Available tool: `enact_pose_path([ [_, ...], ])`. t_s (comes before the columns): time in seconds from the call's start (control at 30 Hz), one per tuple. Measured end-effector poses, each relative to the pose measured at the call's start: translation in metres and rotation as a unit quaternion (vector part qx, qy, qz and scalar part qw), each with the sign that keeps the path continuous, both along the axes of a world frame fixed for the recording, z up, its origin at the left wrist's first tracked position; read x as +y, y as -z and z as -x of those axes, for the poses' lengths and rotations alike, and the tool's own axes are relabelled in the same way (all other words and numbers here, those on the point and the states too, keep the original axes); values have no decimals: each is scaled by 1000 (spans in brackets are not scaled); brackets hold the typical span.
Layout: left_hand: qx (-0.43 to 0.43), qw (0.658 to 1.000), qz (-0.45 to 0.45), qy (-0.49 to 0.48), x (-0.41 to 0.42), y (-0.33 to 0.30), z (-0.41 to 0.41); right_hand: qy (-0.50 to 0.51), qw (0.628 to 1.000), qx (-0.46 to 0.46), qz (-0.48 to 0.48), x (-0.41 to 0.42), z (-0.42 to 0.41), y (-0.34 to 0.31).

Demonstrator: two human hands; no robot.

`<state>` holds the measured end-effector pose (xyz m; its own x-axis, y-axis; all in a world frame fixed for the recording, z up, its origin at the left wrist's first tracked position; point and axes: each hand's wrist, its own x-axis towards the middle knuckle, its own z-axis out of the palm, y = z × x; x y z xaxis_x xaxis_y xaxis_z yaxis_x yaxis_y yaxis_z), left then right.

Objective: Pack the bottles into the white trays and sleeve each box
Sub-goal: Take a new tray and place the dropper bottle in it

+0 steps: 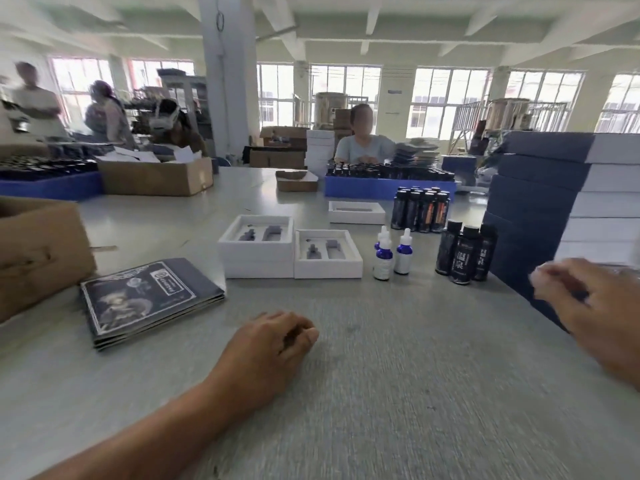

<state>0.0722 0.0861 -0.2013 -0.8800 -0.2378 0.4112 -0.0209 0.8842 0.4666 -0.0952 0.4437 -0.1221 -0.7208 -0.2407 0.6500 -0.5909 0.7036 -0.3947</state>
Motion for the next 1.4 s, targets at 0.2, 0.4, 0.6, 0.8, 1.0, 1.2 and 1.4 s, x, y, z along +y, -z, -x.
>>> enact_pose_path([
  [0.2, 13, 998, -37, -43, -3, -2, -2, -46, 962, -132, -235, -88, -18, 64],
  [0.4, 43, 981, 64, -178, -47, -39, 43, -39, 964, -110, -240, -85, -8, 73],
  [0.6, -62, 945, 193, -257, -92, -52, 85, -49, 968, -118, -218, -84, -9, 71],
  [0.8, -5, 948, 241, -208, -72, -53, 57, -61, 972, -106, -199, -83, -8, 71],
  [1.0, 65, 973, 220, 9, 13, -35, -30, -62, 969, -118, -208, -83, -7, 73],
  [1.2, 79, 944, 232, 223, 68, -30, -39, -43, 969, -122, -209, -85, -10, 73],
  [1.4, 184, 968, 59, 161, 58, -20, -27, -34, 967, -139, -211, -85, -10, 70],
])
